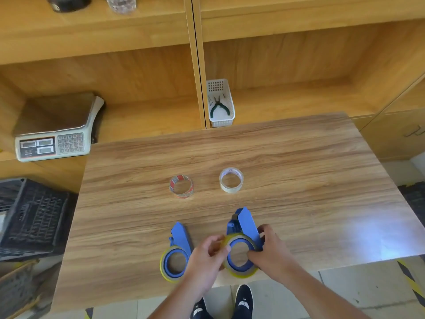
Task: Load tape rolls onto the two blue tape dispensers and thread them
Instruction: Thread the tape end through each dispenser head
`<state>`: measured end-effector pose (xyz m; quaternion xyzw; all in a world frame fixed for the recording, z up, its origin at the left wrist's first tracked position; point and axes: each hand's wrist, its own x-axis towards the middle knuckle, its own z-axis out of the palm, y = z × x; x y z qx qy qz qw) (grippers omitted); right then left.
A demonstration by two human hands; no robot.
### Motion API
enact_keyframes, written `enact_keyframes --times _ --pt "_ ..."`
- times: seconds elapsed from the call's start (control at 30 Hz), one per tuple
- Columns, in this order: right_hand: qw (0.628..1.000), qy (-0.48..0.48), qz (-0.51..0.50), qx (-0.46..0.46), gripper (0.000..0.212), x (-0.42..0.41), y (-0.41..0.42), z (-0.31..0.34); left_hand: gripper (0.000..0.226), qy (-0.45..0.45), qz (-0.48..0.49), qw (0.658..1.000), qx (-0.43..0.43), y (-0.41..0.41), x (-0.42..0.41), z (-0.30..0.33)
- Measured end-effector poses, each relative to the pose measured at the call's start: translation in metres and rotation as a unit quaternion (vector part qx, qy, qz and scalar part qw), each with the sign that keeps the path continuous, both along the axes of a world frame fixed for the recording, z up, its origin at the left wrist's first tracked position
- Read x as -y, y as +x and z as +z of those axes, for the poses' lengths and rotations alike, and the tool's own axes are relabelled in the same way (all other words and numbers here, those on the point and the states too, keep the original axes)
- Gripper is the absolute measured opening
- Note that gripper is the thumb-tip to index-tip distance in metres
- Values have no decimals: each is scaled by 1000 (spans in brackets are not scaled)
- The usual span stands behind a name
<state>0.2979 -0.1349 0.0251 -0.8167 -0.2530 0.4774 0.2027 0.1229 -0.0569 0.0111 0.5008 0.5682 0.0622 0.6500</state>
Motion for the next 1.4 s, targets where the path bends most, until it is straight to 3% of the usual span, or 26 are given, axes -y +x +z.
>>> enact_keyframes --times 0.17,0.3,0.5,0.67,0.83,0.9,0.97,1.07,1.2,1.4 --pt "998 18 4 -66 62 -2 -9 27 29 73 -59 996 9 -18 -4 39" --pt "987 73 -61 -133 58 -6 -17 40 28 88 -46 995 25 -27 -5 58" --pt "954 142 -177 -195 47 -21 -35 60 30 7 92 992 91 -30 -7 73" --pt "924 188 -232 -238 45 -24 -48 67 21 -103 232 942 219 -30 4 82" --pt "917 210 -221 -257 38 -24 -51 68 19 -81 240 944 214 -37 14 89" --pt "913 202 -207 -286 36 -21 -50 71 28 20 189 967 169 -47 5 96" --pt "905 195 -195 -323 34 -18 -47 78 29 151 63 982 95 -59 -8 107" --pt "897 187 -152 -370 30 -15 -44 90 37 271 -101 956 38 -72 -28 123" --pt "899 168 -71 -399 25 -10 -42 98 31 284 -263 921 53 -78 -43 143" --pt "893 134 6 -430 30 2 -42 100 14 359 -358 861 31 -79 -38 152"
